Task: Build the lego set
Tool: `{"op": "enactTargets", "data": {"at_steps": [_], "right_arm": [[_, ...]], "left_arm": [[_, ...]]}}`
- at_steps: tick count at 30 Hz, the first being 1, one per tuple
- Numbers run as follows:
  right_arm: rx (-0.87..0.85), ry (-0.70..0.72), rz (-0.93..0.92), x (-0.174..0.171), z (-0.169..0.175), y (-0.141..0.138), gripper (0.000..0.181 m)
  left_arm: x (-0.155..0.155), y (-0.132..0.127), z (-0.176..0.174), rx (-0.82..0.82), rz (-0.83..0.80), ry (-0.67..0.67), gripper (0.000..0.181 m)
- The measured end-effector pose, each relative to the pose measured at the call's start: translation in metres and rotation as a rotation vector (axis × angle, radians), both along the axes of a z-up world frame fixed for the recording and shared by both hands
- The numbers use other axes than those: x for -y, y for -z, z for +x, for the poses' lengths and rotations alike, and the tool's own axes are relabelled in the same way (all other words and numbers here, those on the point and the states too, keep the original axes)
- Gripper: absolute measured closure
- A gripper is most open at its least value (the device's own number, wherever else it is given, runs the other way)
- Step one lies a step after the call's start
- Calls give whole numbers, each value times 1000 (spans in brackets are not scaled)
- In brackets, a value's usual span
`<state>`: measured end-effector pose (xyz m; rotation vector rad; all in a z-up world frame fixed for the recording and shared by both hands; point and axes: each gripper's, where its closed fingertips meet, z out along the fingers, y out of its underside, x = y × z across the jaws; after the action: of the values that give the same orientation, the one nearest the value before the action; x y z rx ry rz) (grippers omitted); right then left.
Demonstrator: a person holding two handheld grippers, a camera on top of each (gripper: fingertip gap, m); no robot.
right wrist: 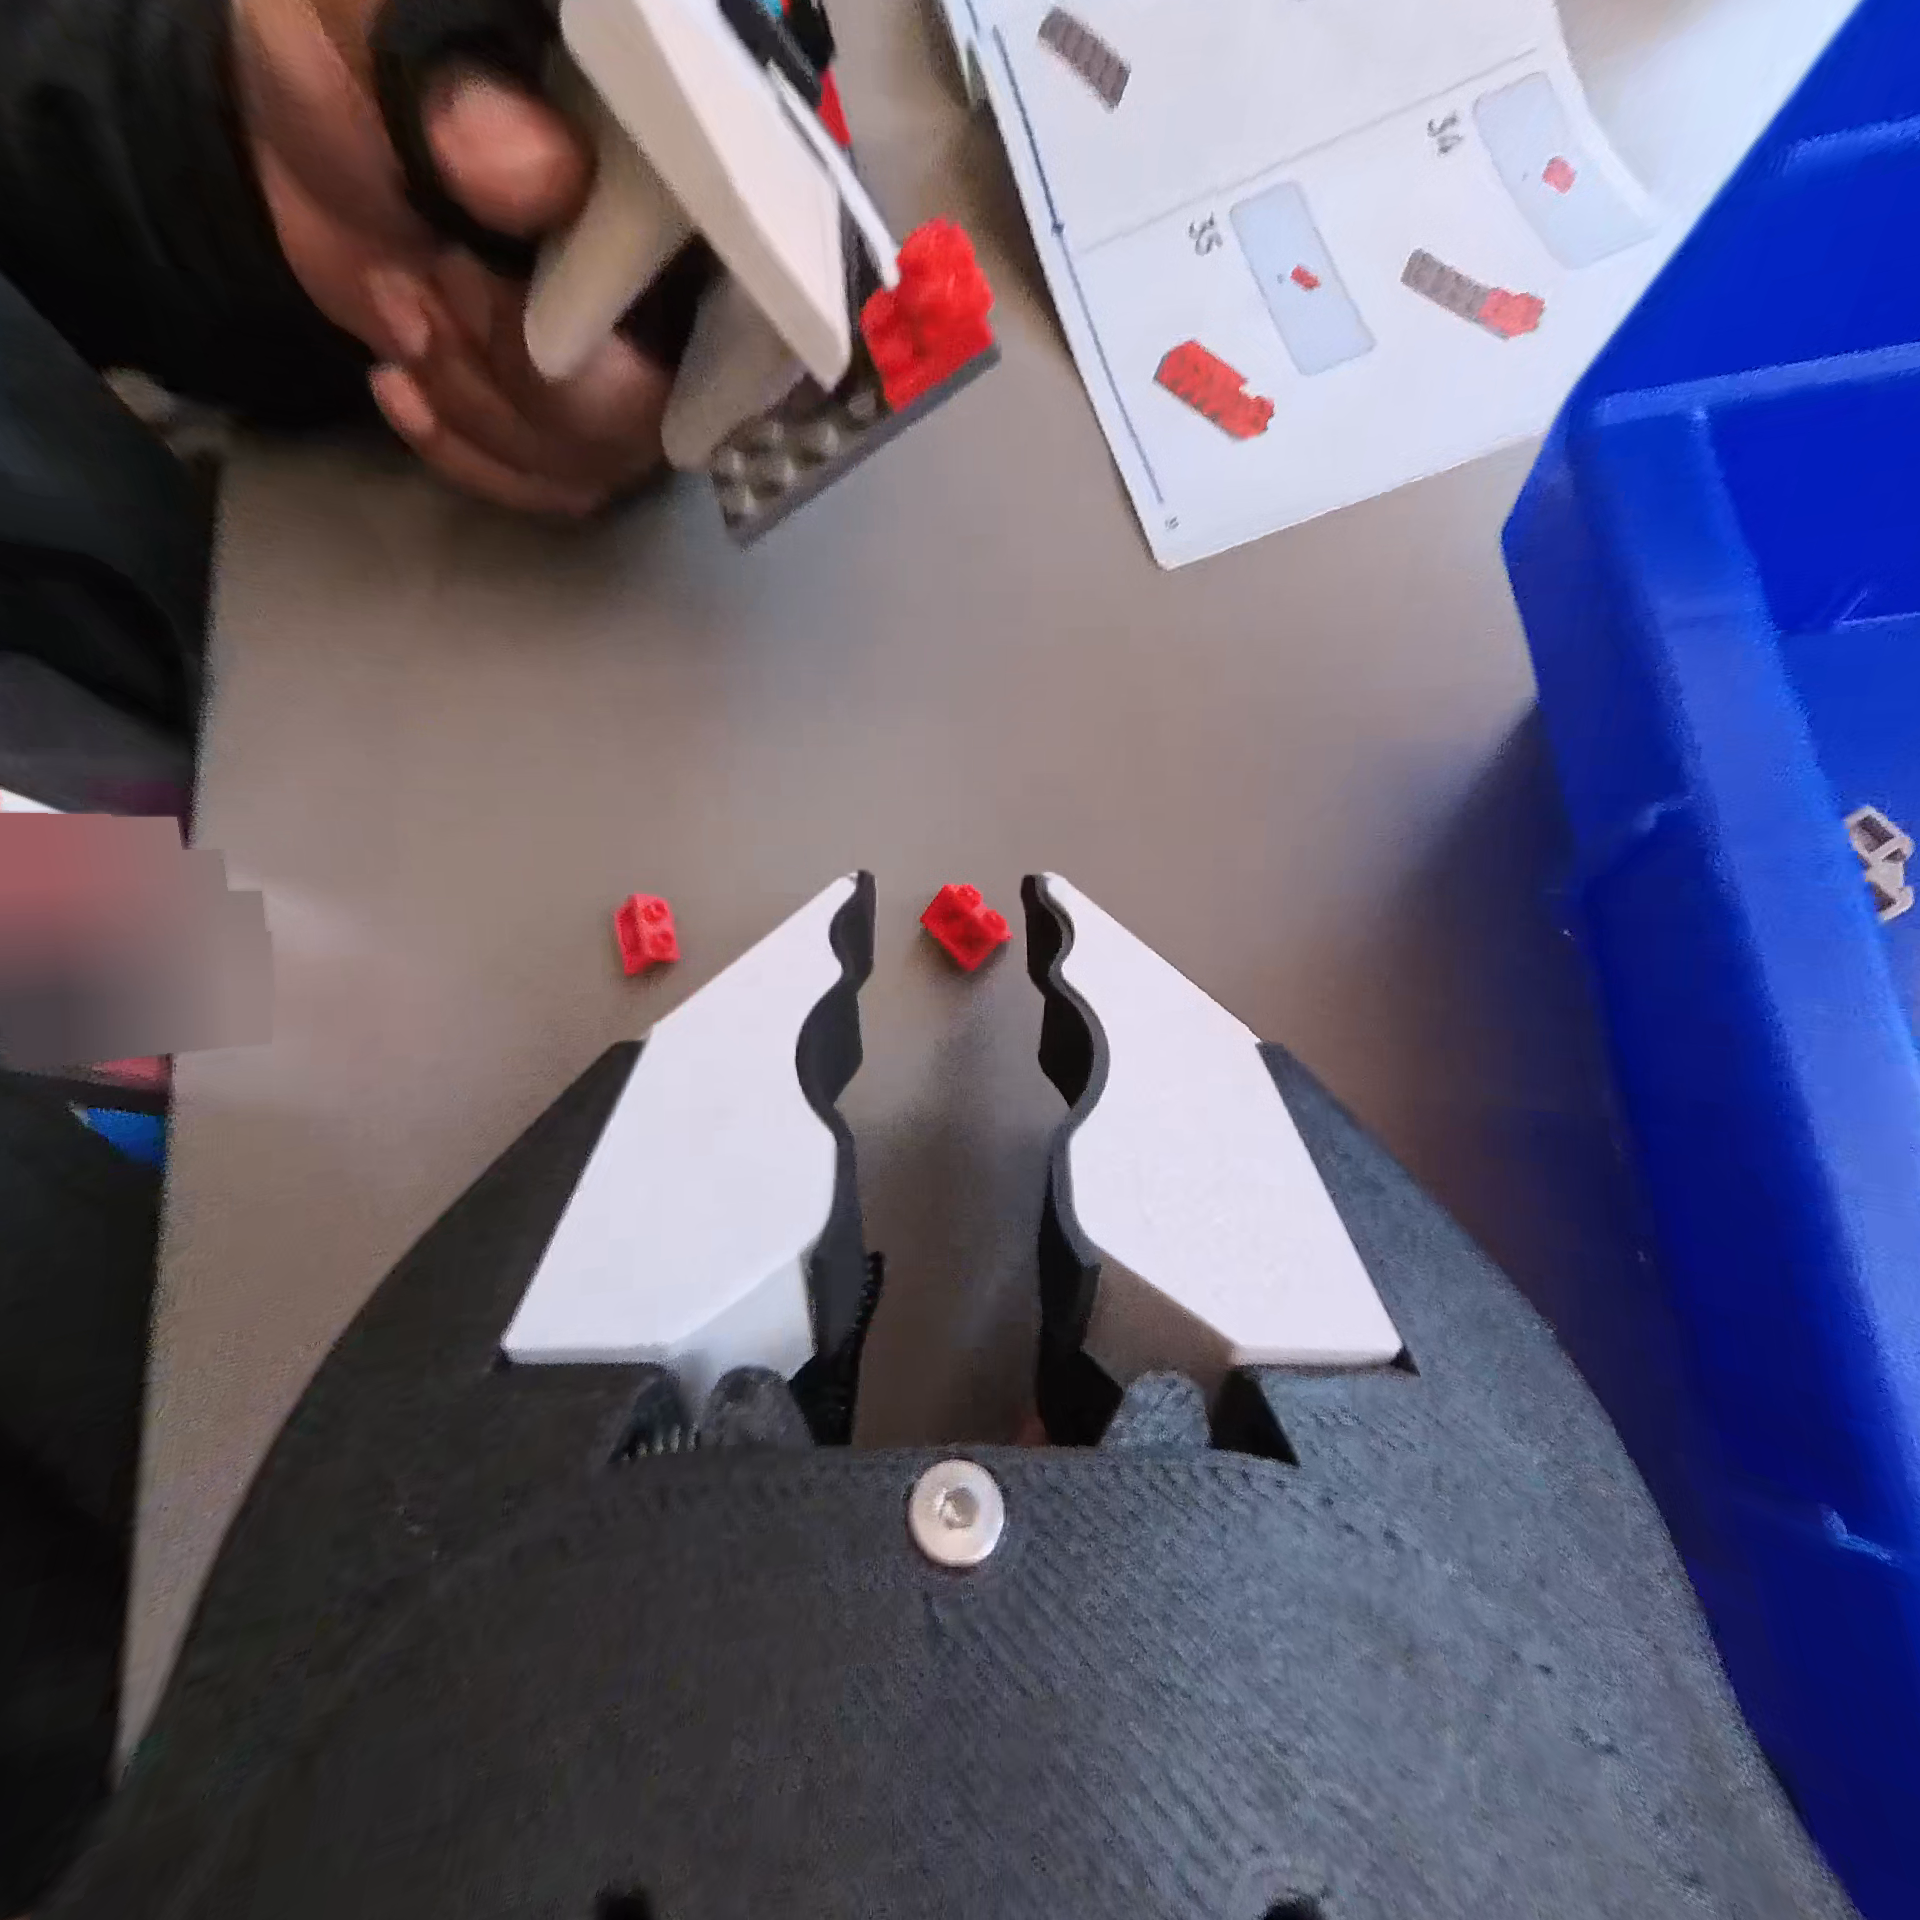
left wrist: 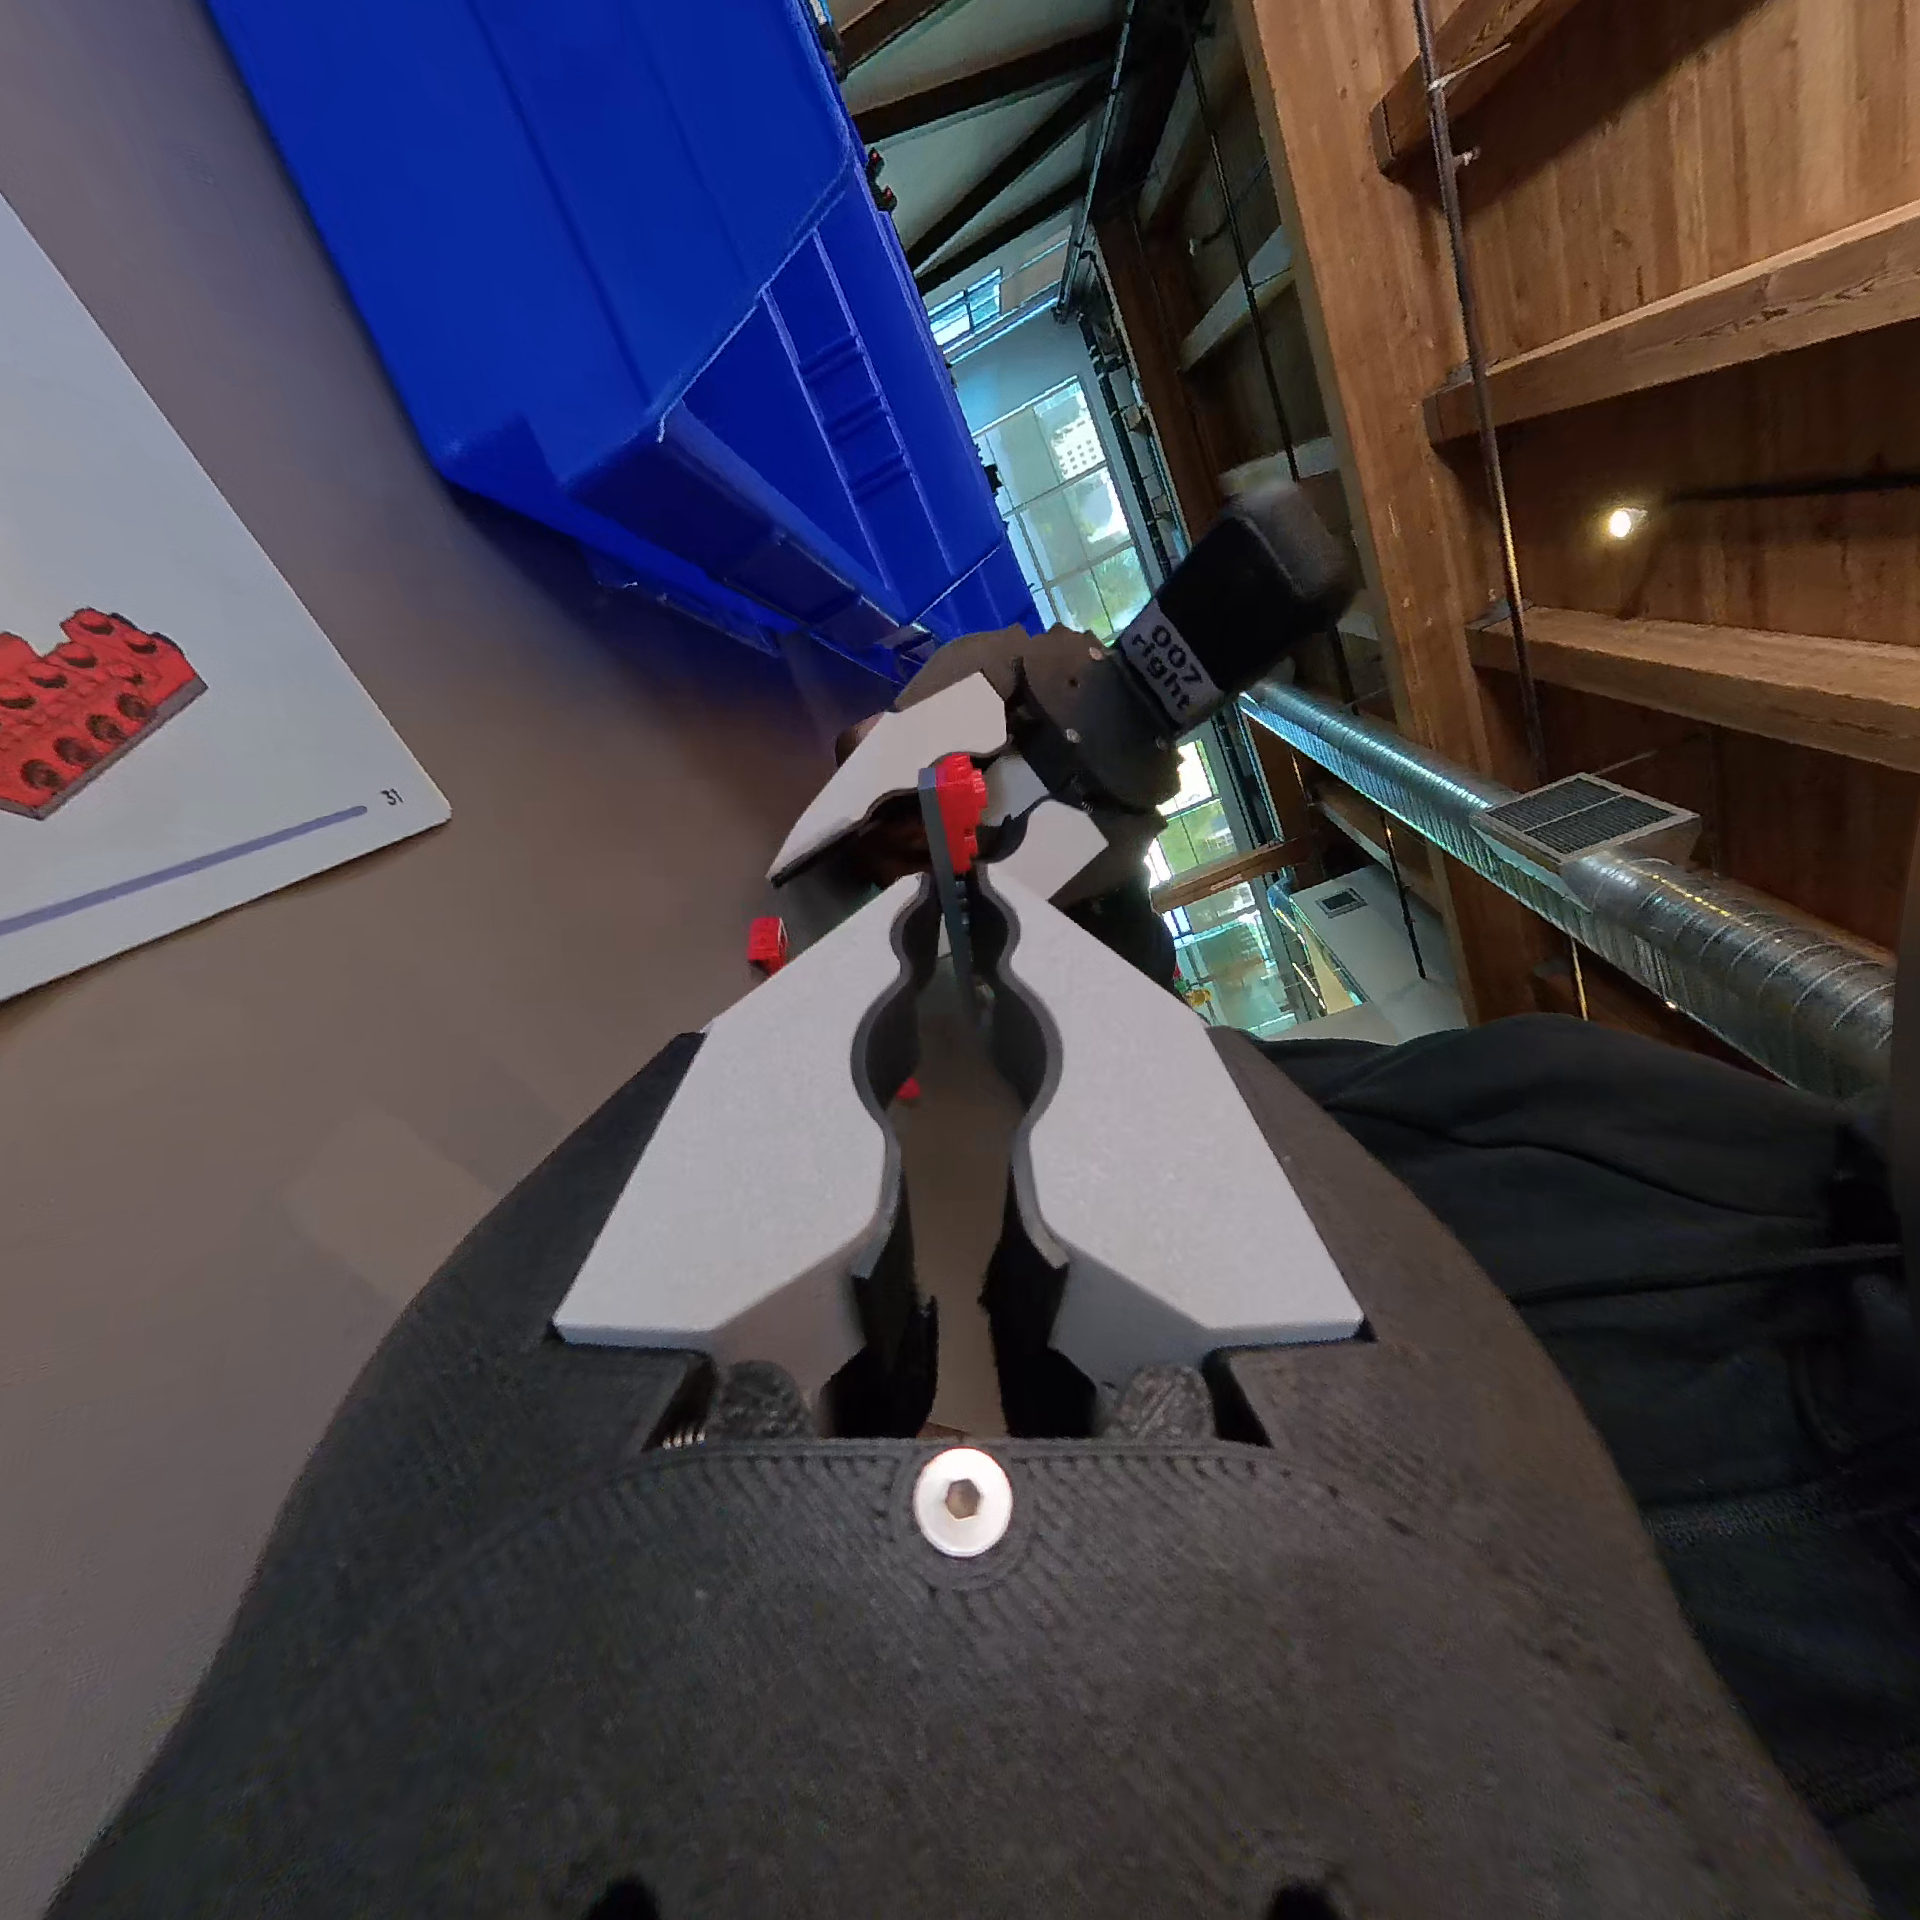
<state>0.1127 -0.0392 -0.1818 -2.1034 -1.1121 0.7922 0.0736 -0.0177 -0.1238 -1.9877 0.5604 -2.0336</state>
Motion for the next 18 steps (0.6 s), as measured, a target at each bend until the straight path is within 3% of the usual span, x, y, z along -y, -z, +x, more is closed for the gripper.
{"op": "enactTargets", "data": {"at_steps": [11, 18], "right_arm": [[147, 28, 41, -2, 11, 12, 158], [166, 225, 50, 4, 7, 13, 155]], "left_arm": [[-1, 1, 0, 4, -29, 4, 177], [-2, 1, -1, 6, -38, 3, 177]]}}
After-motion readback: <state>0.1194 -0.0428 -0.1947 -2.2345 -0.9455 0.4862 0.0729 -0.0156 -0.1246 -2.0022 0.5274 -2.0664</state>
